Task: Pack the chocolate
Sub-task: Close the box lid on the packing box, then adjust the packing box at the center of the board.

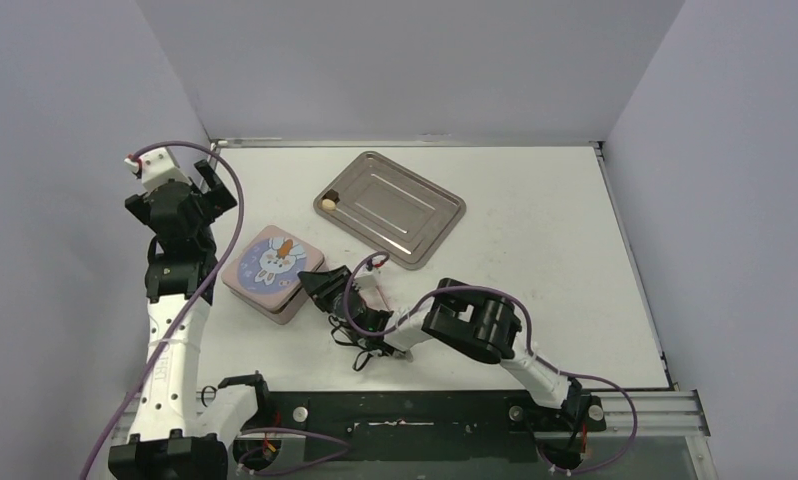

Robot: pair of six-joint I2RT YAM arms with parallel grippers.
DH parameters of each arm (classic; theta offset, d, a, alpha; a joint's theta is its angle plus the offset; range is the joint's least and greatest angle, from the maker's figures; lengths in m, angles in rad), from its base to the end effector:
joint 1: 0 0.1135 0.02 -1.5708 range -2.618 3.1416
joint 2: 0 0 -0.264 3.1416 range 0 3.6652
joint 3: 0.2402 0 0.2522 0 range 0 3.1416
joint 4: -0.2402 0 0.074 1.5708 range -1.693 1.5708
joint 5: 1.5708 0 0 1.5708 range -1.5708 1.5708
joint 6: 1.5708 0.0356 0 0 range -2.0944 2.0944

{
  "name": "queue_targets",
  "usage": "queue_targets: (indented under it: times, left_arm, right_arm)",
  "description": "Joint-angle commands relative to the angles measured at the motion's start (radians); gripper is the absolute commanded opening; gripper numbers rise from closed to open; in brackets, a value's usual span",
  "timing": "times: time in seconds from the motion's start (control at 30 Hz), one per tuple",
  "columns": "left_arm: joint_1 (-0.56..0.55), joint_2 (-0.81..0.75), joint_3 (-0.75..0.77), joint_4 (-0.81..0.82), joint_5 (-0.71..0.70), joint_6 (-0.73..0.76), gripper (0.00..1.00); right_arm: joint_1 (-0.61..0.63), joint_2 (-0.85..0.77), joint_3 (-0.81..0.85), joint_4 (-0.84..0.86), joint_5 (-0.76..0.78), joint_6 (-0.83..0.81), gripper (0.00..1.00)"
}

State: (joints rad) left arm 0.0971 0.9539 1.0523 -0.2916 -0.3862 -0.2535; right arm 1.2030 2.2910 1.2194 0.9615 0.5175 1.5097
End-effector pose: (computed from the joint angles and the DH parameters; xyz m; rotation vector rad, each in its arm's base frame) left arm 0.2079 0.0337 0.3921 -0.5768 1.6575 0.2263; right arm 0.1848 0.4307 0.1141 0.7313 1.7989 1.5470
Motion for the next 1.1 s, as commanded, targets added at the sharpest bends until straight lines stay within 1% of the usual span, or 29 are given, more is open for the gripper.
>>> queue_targets:
  times: [0.0, 0.13, 0.23, 0.37, 0.47, 0.57, 0.63, 0.7, 0.77, 0.87, 1.0, 1.07]
  left_arm:
    - [-0.008, 0.019, -0.026, 0.088, 0.007, 0.028, 0.97]
    - [-0.007, 0.045, -0.056, 0.116, -0.007, 0.022, 0.97]
    - [-0.006, 0.082, -0.072, 0.128, 0.012, -0.014, 0.96]
    - [-0.005, 0.146, -0.083, 0.131, 0.055, -0.086, 0.95]
    - [-0.005, 0.207, -0.083, 0.14, 0.052, -0.123, 0.93]
    - [-0.004, 0.275, -0.062, 0.116, 0.016, -0.149, 0.92]
    - [-0.002, 0.31, -0.054, 0.088, -0.002, -0.166, 0.92]
    - [0.002, 0.328, -0.071, 0.091, 0.022, -0.174, 0.92]
    - [0.003, 0.332, -0.099, 0.111, 0.045, -0.174, 0.9]
    - [0.004, 0.337, -0.136, 0.16, 0.031, -0.159, 0.88]
    - [0.03, 0.411, -0.128, 0.179, -0.033, -0.123, 0.84]
    - [0.05, 0.454, -0.123, 0.18, -0.014, -0.13, 0.79]
  right_arm:
    - [-0.017, -0.129, -0.065, -0.008, -0.02, -0.043, 0.3]
    - [-0.032, -0.198, -0.116, -0.095, -0.065, -0.018, 0.32]
    - [-0.032, -0.237, -0.121, -0.194, -0.09, -0.026, 0.38]
    - [-0.04, -0.247, -0.082, -0.314, -0.135, -0.048, 0.47]
    - [-0.058, -0.231, -0.071, -0.355, -0.189, -0.027, 0.52]
    - [-0.083, -0.208, -0.068, -0.324, -0.239, -0.02, 0.53]
    - [-0.1, -0.19, -0.061, -0.267, -0.274, -0.042, 0.54]
    - [-0.12, -0.167, -0.06, -0.204, -0.32, -0.052, 0.54]
    - [-0.134, -0.163, -0.069, -0.175, -0.337, -0.044, 0.55]
    - [-0.142, -0.162, -0.069, -0.182, -0.348, -0.045, 0.56]
    - [-0.149, -0.141, -0.033, -0.221, -0.373, -0.029, 0.56]
    - [-0.15, -0.124, -0.016, -0.224, -0.385, -0.021, 0.56]
